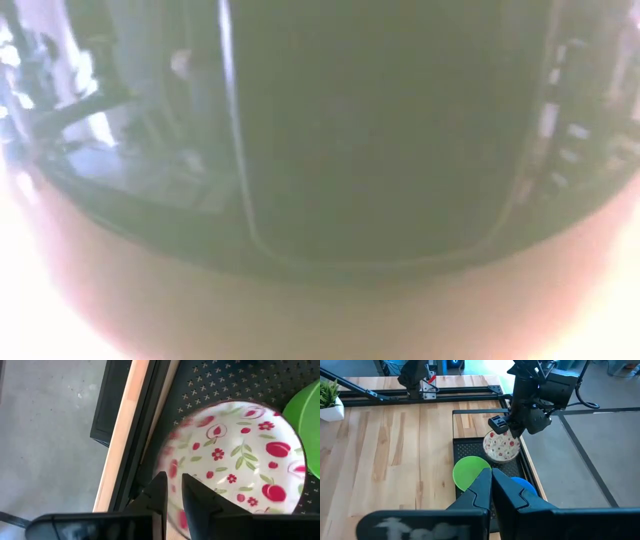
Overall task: Pick & Place Mini bowls
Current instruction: Stack the top white bowl on top of the white bowl on the shelf, then stack the top green bowl on top of the green bowl on the shelf
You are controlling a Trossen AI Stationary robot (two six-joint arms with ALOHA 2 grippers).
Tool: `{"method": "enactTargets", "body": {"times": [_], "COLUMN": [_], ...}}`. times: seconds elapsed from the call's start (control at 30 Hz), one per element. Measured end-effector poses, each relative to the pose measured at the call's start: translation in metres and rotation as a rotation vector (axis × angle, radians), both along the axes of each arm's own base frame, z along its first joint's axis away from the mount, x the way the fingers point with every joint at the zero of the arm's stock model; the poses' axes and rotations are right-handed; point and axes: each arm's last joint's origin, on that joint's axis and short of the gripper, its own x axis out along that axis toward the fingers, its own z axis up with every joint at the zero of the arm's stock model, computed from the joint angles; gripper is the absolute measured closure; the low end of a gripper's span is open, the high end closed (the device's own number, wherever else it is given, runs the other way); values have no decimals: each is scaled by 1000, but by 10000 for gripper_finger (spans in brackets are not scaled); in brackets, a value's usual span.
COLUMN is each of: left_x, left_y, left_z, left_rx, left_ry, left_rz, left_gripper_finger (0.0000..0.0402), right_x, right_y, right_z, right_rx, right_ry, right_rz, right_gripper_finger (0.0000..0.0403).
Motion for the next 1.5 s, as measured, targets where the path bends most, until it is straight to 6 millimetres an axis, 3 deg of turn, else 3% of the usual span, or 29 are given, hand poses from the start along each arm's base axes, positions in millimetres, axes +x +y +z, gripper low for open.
{"method": "enactTargets", "body": {"times": [0.63,0.87,1.17,1.5], "left_x": [-1,-5,-7,1], "left_y": [0,-9,-39,-92], "left_z": [6,27,70,111], "left_rx": [37,71,135,184], "left_ry": [1,-44,-141,-251], "left_rz": [38,53,55,-15], "left_gripper_finger": [349,349,349,349], "right_x": [0,0,0,0], "right_y": [0,0,0,0], "right_z": [0,0,0,0], "right_rx": [0,-1,-6,-1], "right_ry": [0,0,2,2], "right_rz": [0,0,3,1], "right_gripper_finger": [394,394,394,394]}}
